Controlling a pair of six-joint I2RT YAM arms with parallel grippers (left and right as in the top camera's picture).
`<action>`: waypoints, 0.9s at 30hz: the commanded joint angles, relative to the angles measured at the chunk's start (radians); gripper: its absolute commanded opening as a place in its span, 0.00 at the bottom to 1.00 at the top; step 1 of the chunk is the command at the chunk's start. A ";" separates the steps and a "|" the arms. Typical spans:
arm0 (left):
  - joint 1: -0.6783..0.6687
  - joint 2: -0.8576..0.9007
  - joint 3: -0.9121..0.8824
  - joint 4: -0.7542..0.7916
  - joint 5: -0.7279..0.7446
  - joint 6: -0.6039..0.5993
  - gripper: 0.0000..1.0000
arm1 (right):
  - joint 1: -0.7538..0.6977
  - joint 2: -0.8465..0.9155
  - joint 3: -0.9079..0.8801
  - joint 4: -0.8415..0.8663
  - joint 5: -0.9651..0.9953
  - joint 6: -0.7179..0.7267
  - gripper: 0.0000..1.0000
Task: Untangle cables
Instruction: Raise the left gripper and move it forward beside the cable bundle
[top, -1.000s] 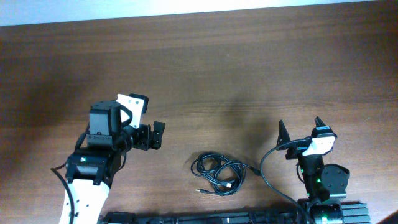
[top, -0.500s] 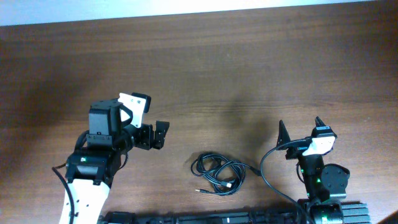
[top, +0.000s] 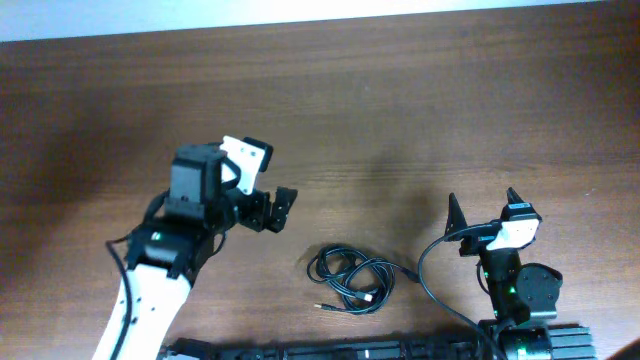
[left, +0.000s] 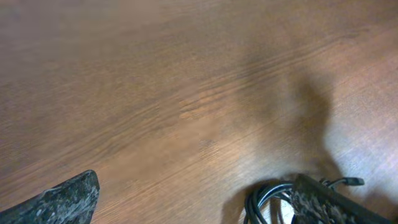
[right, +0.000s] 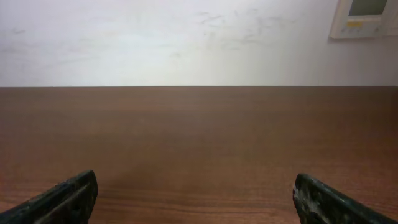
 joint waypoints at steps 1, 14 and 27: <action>-0.017 0.073 0.028 0.005 0.015 0.016 0.99 | 0.005 -0.005 -0.005 -0.005 0.008 0.005 0.99; -0.017 0.153 0.028 0.011 0.014 0.046 0.99 | 0.005 -0.005 -0.005 -0.005 0.009 0.005 0.99; -0.017 0.153 0.028 -0.016 0.014 0.046 0.99 | 0.005 -0.005 -0.005 -0.005 0.008 0.005 0.99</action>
